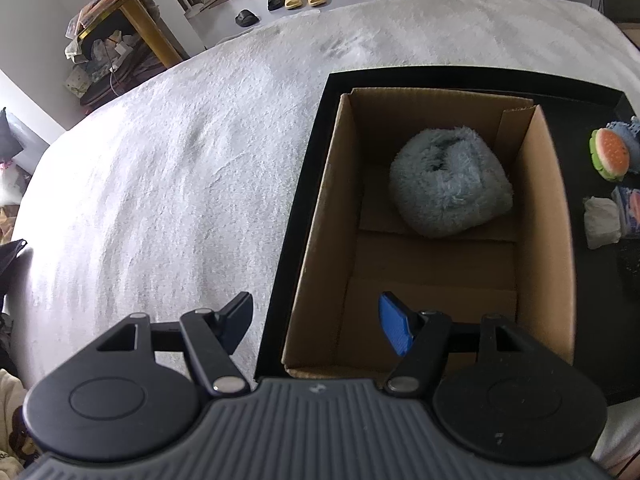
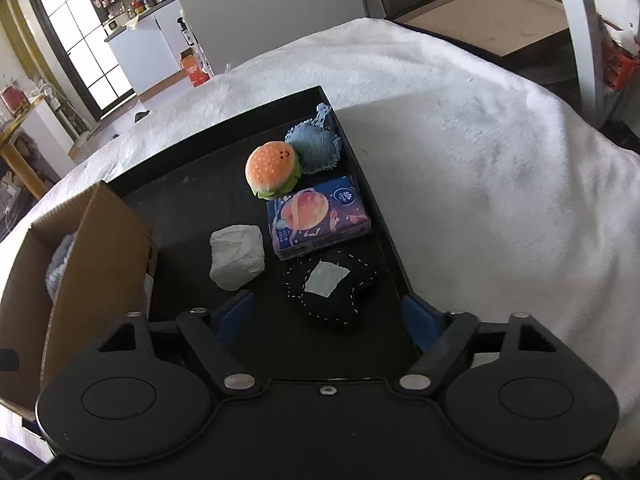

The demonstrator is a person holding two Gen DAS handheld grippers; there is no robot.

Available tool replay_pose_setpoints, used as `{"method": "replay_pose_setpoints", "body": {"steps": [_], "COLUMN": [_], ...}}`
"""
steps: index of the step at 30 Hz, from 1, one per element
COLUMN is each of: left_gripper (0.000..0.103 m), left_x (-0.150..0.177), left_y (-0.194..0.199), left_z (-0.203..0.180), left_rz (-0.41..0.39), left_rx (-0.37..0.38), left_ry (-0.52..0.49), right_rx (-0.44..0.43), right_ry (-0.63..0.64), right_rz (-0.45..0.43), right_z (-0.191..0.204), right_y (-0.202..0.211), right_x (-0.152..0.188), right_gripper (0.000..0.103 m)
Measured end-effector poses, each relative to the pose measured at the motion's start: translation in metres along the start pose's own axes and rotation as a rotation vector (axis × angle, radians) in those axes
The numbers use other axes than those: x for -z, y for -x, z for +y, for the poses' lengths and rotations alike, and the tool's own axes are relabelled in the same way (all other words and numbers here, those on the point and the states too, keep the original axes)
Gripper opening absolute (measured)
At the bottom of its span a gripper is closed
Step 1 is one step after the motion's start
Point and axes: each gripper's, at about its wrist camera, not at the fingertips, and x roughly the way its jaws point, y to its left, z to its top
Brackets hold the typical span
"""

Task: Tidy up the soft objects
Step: 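Move the right gripper to the black-and-white item and grasp it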

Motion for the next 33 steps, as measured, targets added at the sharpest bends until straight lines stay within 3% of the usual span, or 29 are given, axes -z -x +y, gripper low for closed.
{"method": "replay_pose_setpoints", "body": {"steps": [8,13,14,17,21,33], "left_gripper": [0.068,0.068,0.068,0.068,0.068,0.068], "left_x": [-0.004,-0.006,-0.005,-0.004,-0.001,0.001], "left_y": [-0.008,-0.009,-0.009,-0.008,-0.006,0.008], "left_z": [-0.001,-0.001,-0.001,-0.002,-0.001,0.015], "left_rz": [0.018,0.022,0.021,0.015,0.007,-0.028], "left_rx": [-0.032,-0.033,-0.034,-0.037,-0.024,0.031], "left_ry": [-0.016,-0.019,-0.019,-0.017,-0.016,-0.001], "right_rx": [-0.011,0.004,0.006,0.035,0.015,-0.012], "right_ry": [0.001,0.051,0.059,0.109,0.119,0.136], "right_rz": [0.049,0.025,0.018,-0.006,0.004,-0.039], "right_z": [0.001,0.008,0.008,0.010,0.011,0.015], "right_y": [-0.030,-0.036,-0.036,-0.035,-0.030,0.001], "right_x": [-0.002,0.000,0.001,0.002,0.001,-0.007], "right_gripper": [0.070,0.070,0.067,0.044,0.028,0.027]}}
